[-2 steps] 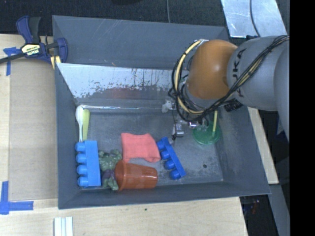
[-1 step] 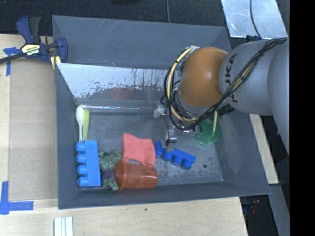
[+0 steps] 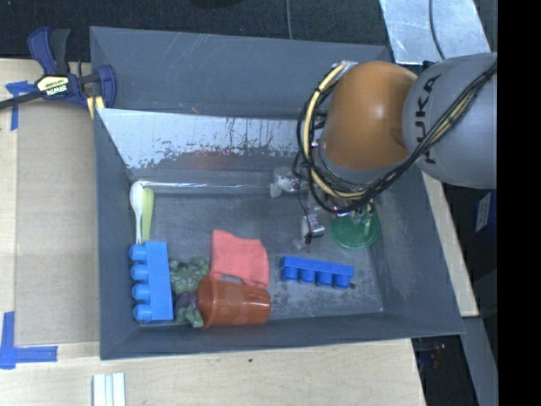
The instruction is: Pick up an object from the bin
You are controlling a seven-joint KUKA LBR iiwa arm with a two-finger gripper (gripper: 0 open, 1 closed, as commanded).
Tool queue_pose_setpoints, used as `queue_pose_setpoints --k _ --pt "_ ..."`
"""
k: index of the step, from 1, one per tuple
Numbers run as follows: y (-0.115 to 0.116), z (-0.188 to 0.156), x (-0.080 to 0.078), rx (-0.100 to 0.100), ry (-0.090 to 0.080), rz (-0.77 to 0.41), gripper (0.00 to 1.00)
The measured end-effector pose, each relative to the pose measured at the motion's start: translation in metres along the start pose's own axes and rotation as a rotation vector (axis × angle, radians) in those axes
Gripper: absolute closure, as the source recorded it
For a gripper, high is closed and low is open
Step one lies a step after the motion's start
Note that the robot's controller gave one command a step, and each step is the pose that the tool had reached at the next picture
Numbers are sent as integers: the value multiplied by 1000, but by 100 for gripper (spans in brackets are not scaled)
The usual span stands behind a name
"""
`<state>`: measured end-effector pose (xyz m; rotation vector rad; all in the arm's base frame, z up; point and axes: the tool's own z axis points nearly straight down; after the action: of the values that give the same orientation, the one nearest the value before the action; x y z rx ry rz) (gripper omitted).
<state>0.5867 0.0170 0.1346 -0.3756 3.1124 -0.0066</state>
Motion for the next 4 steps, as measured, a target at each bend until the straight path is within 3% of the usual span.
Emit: queue_pose_setpoints --k 1,2,3,4 --pt "38 19 40 -3 -11 43 0" --pt "58 41 53 -4 -1 76 0" --pt "66 52 43 1 -10 263 0" --pt "84 62 8 -4 -17 230 100"
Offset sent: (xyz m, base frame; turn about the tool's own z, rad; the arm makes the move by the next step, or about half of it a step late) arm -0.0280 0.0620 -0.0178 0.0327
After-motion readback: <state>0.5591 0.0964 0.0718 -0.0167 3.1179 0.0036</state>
